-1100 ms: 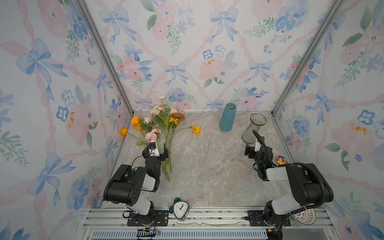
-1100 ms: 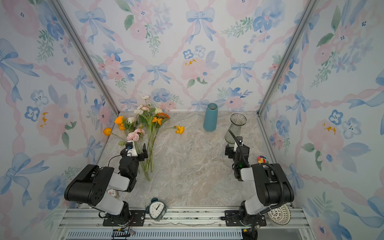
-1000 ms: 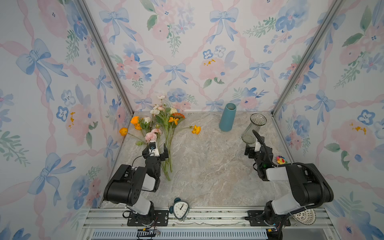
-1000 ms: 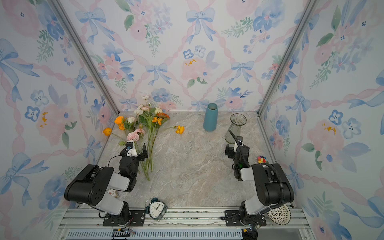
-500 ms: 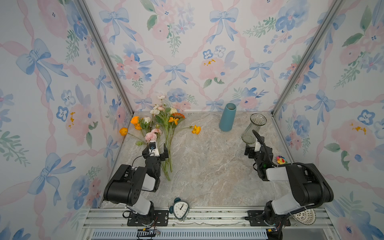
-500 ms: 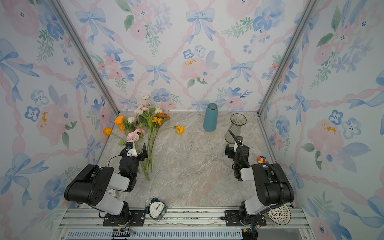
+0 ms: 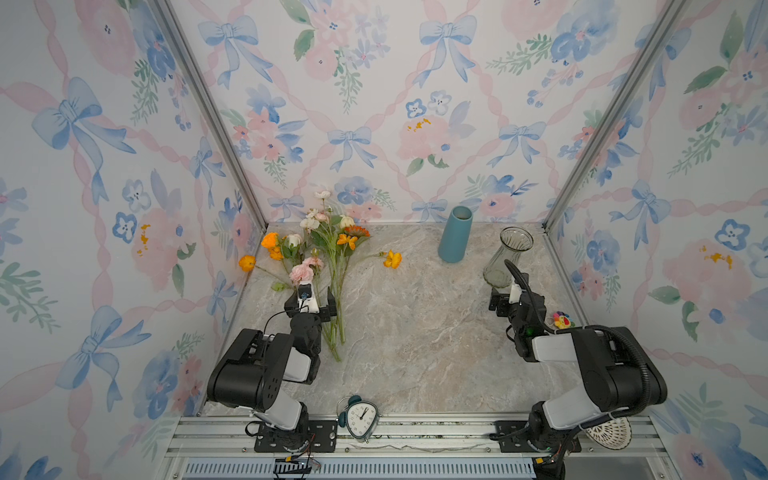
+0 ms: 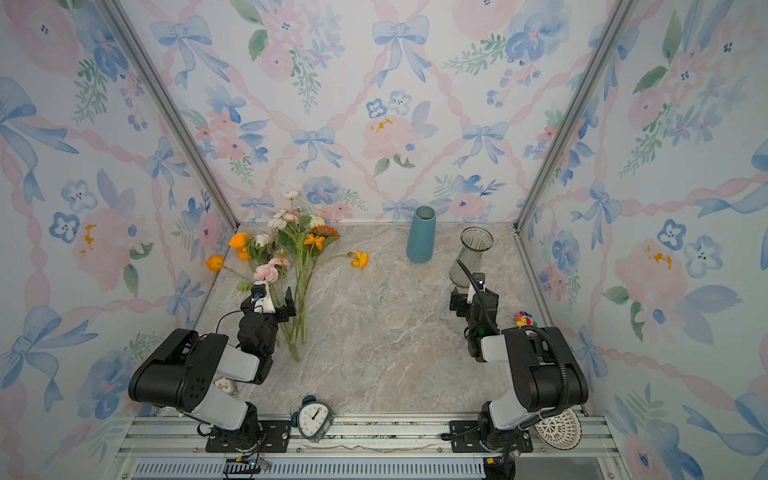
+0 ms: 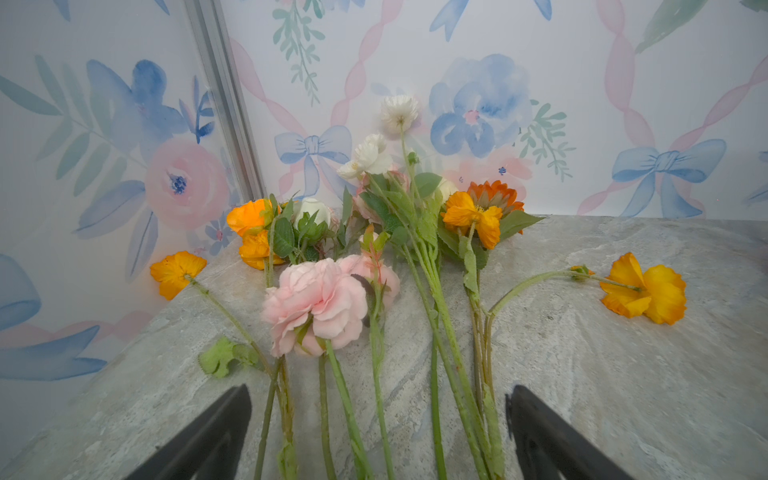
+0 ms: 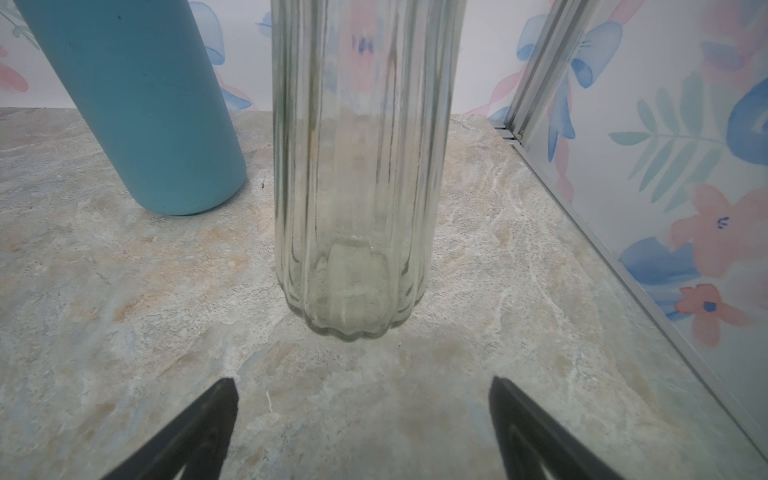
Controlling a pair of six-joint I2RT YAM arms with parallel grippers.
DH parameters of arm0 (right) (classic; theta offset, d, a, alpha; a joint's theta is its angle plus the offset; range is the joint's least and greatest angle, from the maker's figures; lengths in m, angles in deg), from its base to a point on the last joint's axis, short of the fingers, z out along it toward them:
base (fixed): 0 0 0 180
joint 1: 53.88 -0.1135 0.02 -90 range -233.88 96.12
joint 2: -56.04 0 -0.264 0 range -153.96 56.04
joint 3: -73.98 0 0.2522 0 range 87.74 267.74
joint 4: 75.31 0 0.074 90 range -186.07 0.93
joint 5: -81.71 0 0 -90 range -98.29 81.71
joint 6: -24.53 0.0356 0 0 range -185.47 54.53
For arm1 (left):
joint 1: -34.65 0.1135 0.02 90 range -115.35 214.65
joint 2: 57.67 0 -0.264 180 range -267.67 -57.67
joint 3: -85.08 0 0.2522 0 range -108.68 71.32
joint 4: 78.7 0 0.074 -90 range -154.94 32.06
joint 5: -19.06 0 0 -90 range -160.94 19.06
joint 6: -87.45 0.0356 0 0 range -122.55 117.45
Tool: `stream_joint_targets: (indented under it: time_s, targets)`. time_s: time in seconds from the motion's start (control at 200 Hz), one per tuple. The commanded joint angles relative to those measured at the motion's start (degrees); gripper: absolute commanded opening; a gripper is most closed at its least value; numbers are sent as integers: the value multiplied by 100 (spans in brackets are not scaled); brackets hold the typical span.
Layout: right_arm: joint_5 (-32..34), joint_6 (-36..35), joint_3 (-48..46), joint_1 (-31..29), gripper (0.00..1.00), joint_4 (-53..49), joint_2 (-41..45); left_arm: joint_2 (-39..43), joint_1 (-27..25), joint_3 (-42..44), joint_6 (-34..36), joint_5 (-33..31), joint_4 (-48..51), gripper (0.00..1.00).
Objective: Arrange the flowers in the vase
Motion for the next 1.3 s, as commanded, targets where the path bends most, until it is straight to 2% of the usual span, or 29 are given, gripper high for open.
stream_joint_targets:
  time_s: [0.0, 0.135, 0.21, 0.34, 0.475, 0.575, 0.735, 0.82, 0.91, 1.035, 1.1, 1.23, 1.295]
  targets:
    - [-68, 11, 146, 80, 97, -54, 33, 5, 21, -71, 97, 58, 31, 98]
    - [-69, 9, 174, 73, 97, -69, 24, 10, 25, -77, 98, 52, 30, 98]
    - [-136, 27, 305, 112, 97, -502, 139, 7, 21, -74, 92, 59, 32, 98]
    - [-35, 53, 219, 96, 97, -236, 127, 3, 21, -78, 96, 65, 31, 98]
    - [26, -83, -9, -19, 97, -749, 1185, 9, 23, -71, 98, 60, 32, 98]
    - [454, -459, -273, -552, 97, -750, 1974, 5, 32, -76, 93, 84, 35, 98]
    - [106, -539, 519, -1261, 97, -2233, 2706, 2, 135, -105, 77, 324, 102, 98]
    - [-174, -544, 1156, -1611, 97, -2852, 2714, 26, 304, -114, -33, 669, 148, 98]
    - [-418, -519, 1872, -1944, 97, -3583, 2572, 14, 315, -122, -33, 719, 147, 98]
    - [-944, -199, 2323, -2320, 97, -3606, 2285, 110, 333, -137, -9, 811, 210, 98]
    - [-885, -212, 2526, -2607, 97, -3608, 2070, 454, 164, -105, 24, 298, 389, 98]
    - [-480, -90, 3210, -2817, 97, -4064, 1614, 1407, -301, -649, 113, -700, 1898, 98]
    - [-327, -66, 3423, -2806, 97, -4086, 1444, 1795, -550, -1057, -149, -699, 2666, 98]
